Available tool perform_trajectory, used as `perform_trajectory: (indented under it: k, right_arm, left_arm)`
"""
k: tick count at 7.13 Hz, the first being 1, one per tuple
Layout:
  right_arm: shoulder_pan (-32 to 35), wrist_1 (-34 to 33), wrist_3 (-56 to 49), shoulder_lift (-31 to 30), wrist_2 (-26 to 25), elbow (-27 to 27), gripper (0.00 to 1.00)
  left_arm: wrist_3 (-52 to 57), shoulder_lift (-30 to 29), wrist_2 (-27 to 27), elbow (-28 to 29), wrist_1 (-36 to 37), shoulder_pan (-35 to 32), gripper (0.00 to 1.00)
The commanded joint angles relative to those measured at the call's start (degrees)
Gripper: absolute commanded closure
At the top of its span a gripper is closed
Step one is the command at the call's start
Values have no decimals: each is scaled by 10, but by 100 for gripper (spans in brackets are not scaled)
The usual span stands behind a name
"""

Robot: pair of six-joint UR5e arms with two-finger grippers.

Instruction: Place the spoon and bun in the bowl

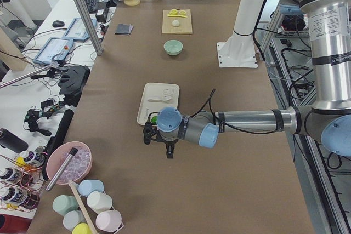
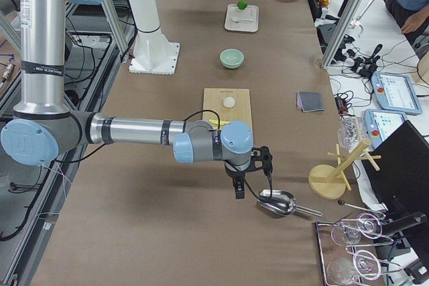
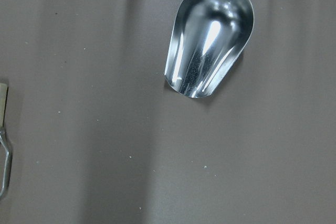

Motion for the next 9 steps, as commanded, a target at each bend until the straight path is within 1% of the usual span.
perform_trajectory:
  k: [1,2,3,4,5,7,8,9]
  right_arm:
    - [-2,0,0,-2,5,0,0]
    - [-8,0,0,-2,6,-1,0]
    - [-9,0,-1,-2,5,0,0]
    - [-9,1,-1,-3,5,0,0]
    - [-10,0,-1,-3,6,3,0]
    - [-33,1,0,6,11,4,0]
    - [-41,4,0,6,9,3,0]
    - [-44,5,1,6,8,5,0]
  left_arm:
    - [-6,5,-11,-16,6,-2,1]
    - [-2,9,-6,-17,2,-3,1]
    - [1,7,39,-15,2,-8,1]
    - [3,19,94,-15,1,-15,1]
    - [20,25,124,-12,2,-15,1]
    - [27,19,131,-5,0,-16,1]
    - [25,25,148,-10,0,-18,1]
    - [31,33,144,-16,-2,-25,1]
